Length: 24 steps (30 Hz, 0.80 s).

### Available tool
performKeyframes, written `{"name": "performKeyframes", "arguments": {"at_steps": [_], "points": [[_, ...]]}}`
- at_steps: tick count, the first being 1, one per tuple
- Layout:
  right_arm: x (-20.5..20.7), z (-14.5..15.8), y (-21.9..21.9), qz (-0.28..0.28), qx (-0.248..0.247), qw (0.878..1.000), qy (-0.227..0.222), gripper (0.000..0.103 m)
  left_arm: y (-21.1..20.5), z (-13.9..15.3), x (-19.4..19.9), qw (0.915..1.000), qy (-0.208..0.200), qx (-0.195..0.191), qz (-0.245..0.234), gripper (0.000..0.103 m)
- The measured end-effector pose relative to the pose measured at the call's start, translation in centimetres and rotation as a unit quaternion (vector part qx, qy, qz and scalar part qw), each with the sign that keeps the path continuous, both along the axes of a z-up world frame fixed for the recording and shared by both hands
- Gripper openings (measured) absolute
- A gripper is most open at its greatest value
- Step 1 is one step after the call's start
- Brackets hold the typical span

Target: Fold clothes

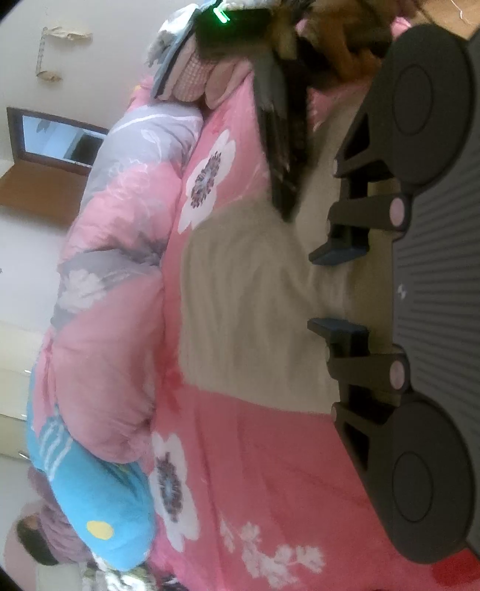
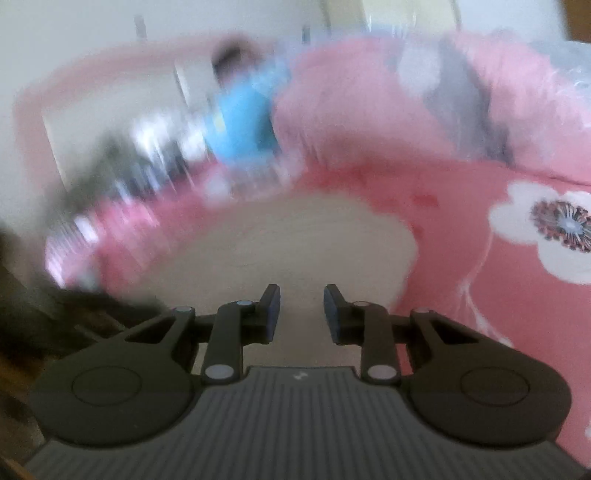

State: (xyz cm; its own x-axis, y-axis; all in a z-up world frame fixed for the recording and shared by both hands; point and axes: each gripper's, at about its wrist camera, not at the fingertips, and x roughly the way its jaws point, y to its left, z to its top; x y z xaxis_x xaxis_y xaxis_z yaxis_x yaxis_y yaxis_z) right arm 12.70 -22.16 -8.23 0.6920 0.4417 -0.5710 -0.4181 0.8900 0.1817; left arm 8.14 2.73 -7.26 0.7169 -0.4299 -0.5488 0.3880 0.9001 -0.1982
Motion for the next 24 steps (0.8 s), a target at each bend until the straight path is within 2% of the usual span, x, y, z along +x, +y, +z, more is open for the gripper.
{"name": "performKeyframes", "arguments": {"at_steps": [1, 2, 4, 8, 10, 14, 15, 17, 19, 21, 24], "points": [[0.8, -1.2, 0.4, 0.001, -0.013, 1.000, 0.013, 0.024, 0.2, 0.0, -0.1, 1.0000, -0.003, -0.005, -0.001, 0.032], [1.0, -1.0, 0.6, 0.003, -0.019, 1.000, 0.013, 0.023, 0.4, -0.1, -0.2, 0.9999, -0.004, -0.010, -0.003, 0.032], [1.5, 1.1, 1.0, 0.006, -0.040, 0.999, 0.011, 0.023, 0.8, -0.2, -0.2, 0.9997, -0.005, -0.022, -0.005, 0.032], [2.3, 5.5, 0.8, -0.004, 0.007, 0.999, -0.045, 0.024, 1.4, -0.4, -0.2, 0.9991, -0.003, -0.041, -0.007, 0.031], [4.2, 4.1, 1.6, 0.003, 0.004, 1.000, -0.027, 0.023, 1.6, -0.5, -0.2, 0.9987, -0.004, -0.049, -0.008, 0.031], [7.1, 1.0, 2.9, 0.011, -0.037, 0.999, 0.037, 0.022, 2.4, -0.8, -0.2, 0.9972, 0.000, -0.074, -0.009, 0.030], [7.7, 1.2, 3.1, 0.003, -0.042, 0.998, 0.051, 0.022, 2.6, -0.9, -0.2, 0.9967, 0.002, -0.080, -0.009, 0.030], [7.6, 3.5, 3.5, -0.006, -0.022, 0.999, 0.044, 0.026, 2.8, -1.0, -0.1, 0.9960, 0.005, -0.089, -0.011, 0.029], [7.3, 5.2, 4.7, 0.031, 0.012, 0.999, 0.019, 0.026, 3.0, -1.1, 0.0, 0.9953, 0.007, -0.096, -0.013, 0.029], [8.1, 4.2, 6.6, 0.052, 0.004, 0.998, 0.027, 0.025, 3.2, -1.2, 0.1, 0.9949, 0.010, -0.099, -0.013, 0.029], [9.5, 0.3, 9.0, 0.067, -0.053, 0.995, 0.050, 0.024, 3.5, -1.3, 0.1, 0.9939, 0.012, -0.108, -0.013, 0.029]]}}
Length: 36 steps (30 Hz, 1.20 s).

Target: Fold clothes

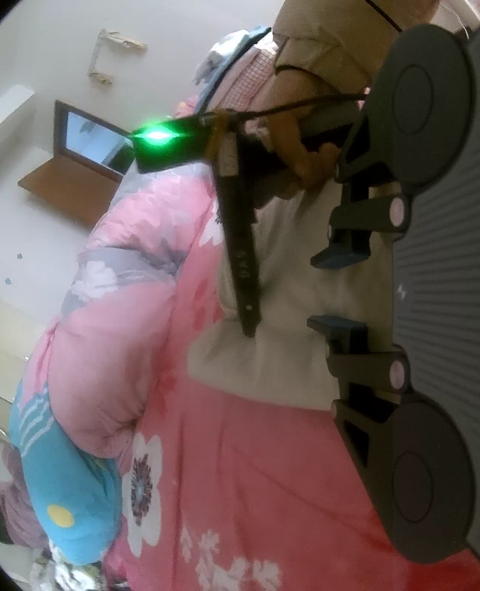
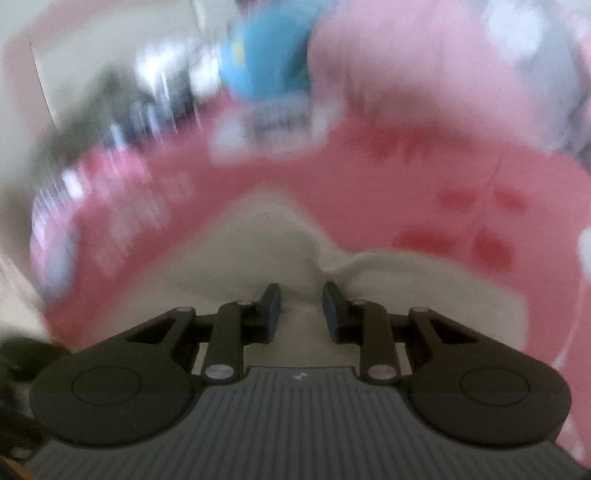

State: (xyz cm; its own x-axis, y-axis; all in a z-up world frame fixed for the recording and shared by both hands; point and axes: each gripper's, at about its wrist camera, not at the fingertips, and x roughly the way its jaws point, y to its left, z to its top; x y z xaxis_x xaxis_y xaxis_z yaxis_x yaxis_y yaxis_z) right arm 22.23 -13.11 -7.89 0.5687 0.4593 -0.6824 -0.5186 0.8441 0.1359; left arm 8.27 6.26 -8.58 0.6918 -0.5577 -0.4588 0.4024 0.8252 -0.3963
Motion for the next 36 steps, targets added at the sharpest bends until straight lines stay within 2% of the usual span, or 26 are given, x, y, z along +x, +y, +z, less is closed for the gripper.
{"name": "performKeyframes", "arguments": {"at_steps": [1, 3, 7, 9, 12, 15, 17, 19, 21, 23, 24, 27, 33, 36], "points": [[0.3, -0.2, 0.3, 0.001, -0.009, 1.000, 0.003, 0.023, 0.1, 0.0, 0.0, 1.0000, 0.000, -0.004, -0.001, 0.029], [0.7, 1.4, 0.8, -0.007, -0.019, 1.000, 0.016, 0.024, 0.3, -0.1, 0.0, 1.0000, 0.001, -0.009, -0.002, 0.029], [-0.2, 4.5, 2.7, 0.051, 0.018, 0.998, -0.029, 0.026, 0.4, -0.2, 0.1, 0.9999, 0.002, -0.014, -0.004, 0.029], [0.5, 3.3, 4.3, 0.071, 0.020, 0.997, -0.021, 0.024, 0.6, -0.2, 0.1, 0.9999, 0.003, -0.016, -0.004, 0.029], [1.8, -0.4, 6.3, 0.086, -0.021, 0.996, -0.006, 0.024, 0.8, -0.3, 0.2, 0.9997, 0.006, -0.023, -0.003, 0.029], [1.9, 1.2, 6.8, 0.077, -0.019, 0.997, -0.003, 0.024, 0.8, -0.3, 0.1, 0.9997, 0.005, -0.023, -0.006, 0.029], [1.7, 2.6, 6.8, 0.075, -0.009, 0.997, -0.023, 0.025, 0.9, -0.3, 0.1, 0.9996, 0.007, -0.026, -0.007, 0.029], [1.7, 3.1, 6.3, 0.060, -0.010, 0.998, -0.036, 0.025, 1.0, -0.4, 0.2, 0.9996, 0.008, -0.028, -0.007, 0.029], [3.1, 1.3, 5.7, 0.030, -0.018, 0.999, -0.024, 0.026, 1.1, -0.4, 0.2, 0.9994, 0.011, -0.032, -0.006, 0.029], [4.5, -0.3, 4.4, 0.011, 0.014, 1.000, -0.002, 0.029, 1.3, -0.4, 0.1, 0.9992, 0.011, -0.037, -0.008, 0.029], [4.7, 0.0, 4.0, -0.004, 0.024, 1.000, 0.003, 0.029, 1.3, -0.4, 0.0, 0.9992, 0.011, -0.037, -0.009, 0.029], [4.6, 1.4, 3.1, -0.054, 0.010, 0.998, -0.013, 0.032, 1.2, -0.4, 0.0, 0.9993, 0.010, -0.036, -0.010, 0.029], [-0.8, 5.6, -2.5, -0.088, 0.038, 0.994, -0.047, 0.033, 1.1, -0.4, 0.2, 0.9993, 0.010, -0.034, -0.010, 0.029], [-3.8, 5.8, -6.4, -0.128, 0.077, 0.989, -0.022, 0.034, 1.0, -0.4, 0.1, 0.9994, 0.009, -0.032, -0.009, 0.029]]}}
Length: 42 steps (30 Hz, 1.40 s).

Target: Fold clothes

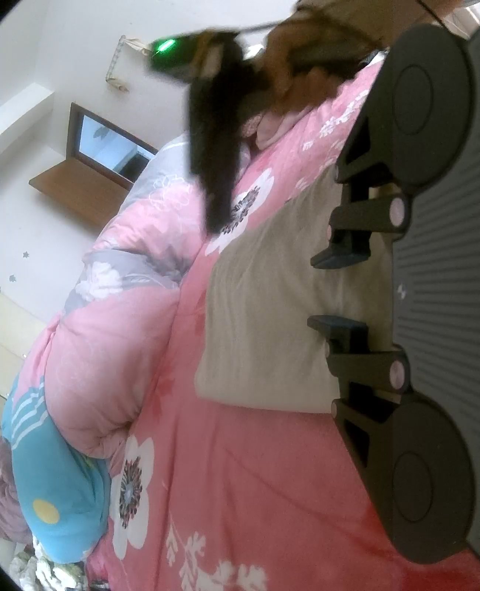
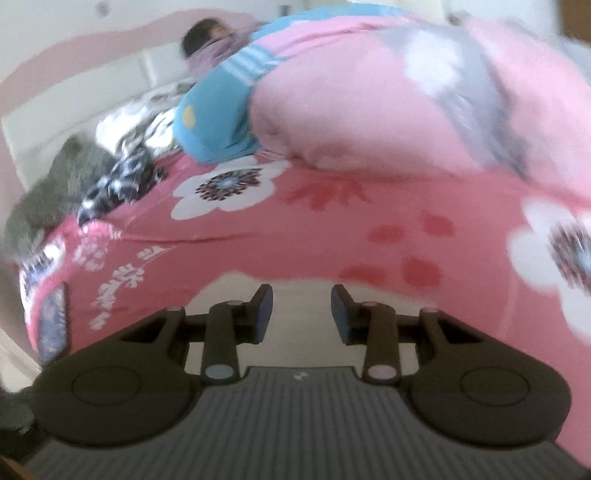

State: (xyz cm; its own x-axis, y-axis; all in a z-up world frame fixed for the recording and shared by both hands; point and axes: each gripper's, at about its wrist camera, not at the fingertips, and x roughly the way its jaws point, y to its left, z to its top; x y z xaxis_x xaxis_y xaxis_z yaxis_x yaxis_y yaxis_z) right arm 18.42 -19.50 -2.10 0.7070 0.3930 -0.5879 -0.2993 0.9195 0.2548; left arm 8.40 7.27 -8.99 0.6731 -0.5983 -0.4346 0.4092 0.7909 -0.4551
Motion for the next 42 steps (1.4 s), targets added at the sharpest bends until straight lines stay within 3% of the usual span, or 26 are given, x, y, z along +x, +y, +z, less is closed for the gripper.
{"name": "performKeyframes", "arguments": {"at_steps": [4, 10, 15, 19, 23, 27, 33, 42], "points": [[-4.5, -1.2, -5.1, -0.064, 0.066, 0.995, 0.042, 0.035, -0.4, 0.1, -0.1, 1.0000, -0.002, 0.009, 0.004, 0.029], [-11.0, -4.2, -11.2, -0.127, 0.169, 0.974, 0.085, 0.037, -1.1, 0.8, -0.3, 0.9994, -0.006, 0.031, 0.013, 0.031], [-13.1, -7.6, -13.6, -0.118, 0.274, 0.948, 0.108, 0.040, -2.4, 3.1, -0.9, 0.9976, -0.019, 0.061, 0.027, 0.036], [-12.6, -9.7, -13.8, -0.083, 0.326, 0.934, 0.116, 0.041, -4.9, 5.7, -0.2, 0.9963, -0.024, 0.082, 0.000, 0.044], [-12.4, -9.8, -13.0, -0.048, 0.307, 0.946, 0.093, 0.040, -9.7, 7.2, 2.7, 0.9891, 0.020, 0.133, -0.060, 0.051], [-13.9, -8.9, -13.3, -0.047, 0.263, 0.962, 0.052, 0.040, -15.9, 7.1, 5.3, 0.9696, 0.054, 0.211, -0.111, 0.056], [-16.3, -9.4, -15.5, -0.075, 0.262, 0.962, 0.032, 0.040, -23.0, 5.0, 7.1, 0.9268, 0.099, 0.340, -0.125, 0.063], [-17.6, -10.0, -16.0, -0.075, 0.267, 0.961, 0.008, 0.040, -27.2, 3.5, 6.7, 0.8844, 0.108, 0.442, -0.105, 0.075]]}}
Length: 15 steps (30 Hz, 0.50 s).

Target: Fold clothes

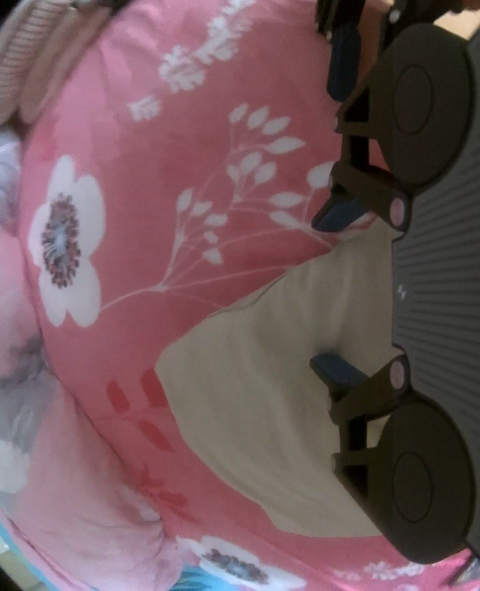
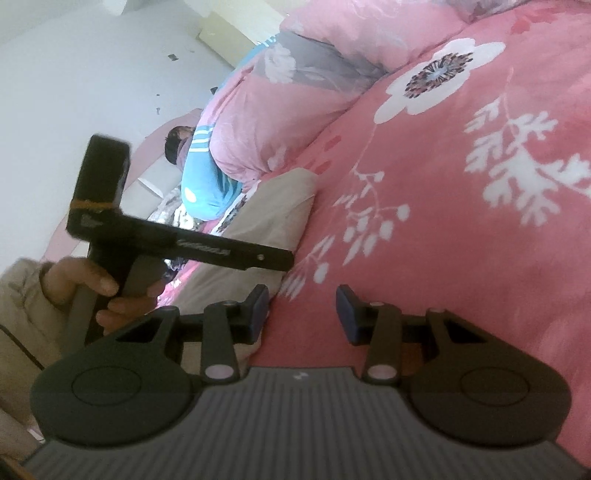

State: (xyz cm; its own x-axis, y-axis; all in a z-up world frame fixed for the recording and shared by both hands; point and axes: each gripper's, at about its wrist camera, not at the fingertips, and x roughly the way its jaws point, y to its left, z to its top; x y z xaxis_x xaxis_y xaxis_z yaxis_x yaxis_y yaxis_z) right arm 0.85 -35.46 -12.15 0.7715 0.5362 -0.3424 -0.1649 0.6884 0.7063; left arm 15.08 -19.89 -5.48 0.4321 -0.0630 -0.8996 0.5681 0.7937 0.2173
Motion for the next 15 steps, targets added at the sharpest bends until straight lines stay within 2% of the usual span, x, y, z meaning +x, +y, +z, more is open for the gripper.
{"name": "performKeyframes", "arguments": {"at_steps": [4, 6, 7, 11, 15], "points": [[-1.0, -0.1, -0.4, -0.004, 0.010, 1.000, -0.008, 0.040, -1.0, -0.9, -0.8, 0.9989, -0.022, 0.037, -0.017, 0.077], [-1.5, -0.1, -0.6, -0.009, 0.014, 1.000, -0.011, 0.040, -0.9, -0.8, -1.0, 0.9986, -0.033, 0.037, -0.020, 0.069], [-1.7, -0.1, -0.7, -0.011, 0.013, 1.000, -0.013, 0.040, -0.6, -0.6, -1.1, 0.9983, -0.040, 0.037, -0.021, 0.057], [-2.5, 0.0, -0.6, -0.015, 0.000, 1.000, -0.021, 0.040, 0.6, 0.6, -1.1, 0.9989, -0.036, 0.005, -0.031, 0.041], [-2.2, -0.1, -0.5, -0.008, 0.000, 1.000, -0.025, 0.040, 1.9, 1.8, -0.7, 0.9986, -0.027, -0.032, -0.034, 0.034]]}}
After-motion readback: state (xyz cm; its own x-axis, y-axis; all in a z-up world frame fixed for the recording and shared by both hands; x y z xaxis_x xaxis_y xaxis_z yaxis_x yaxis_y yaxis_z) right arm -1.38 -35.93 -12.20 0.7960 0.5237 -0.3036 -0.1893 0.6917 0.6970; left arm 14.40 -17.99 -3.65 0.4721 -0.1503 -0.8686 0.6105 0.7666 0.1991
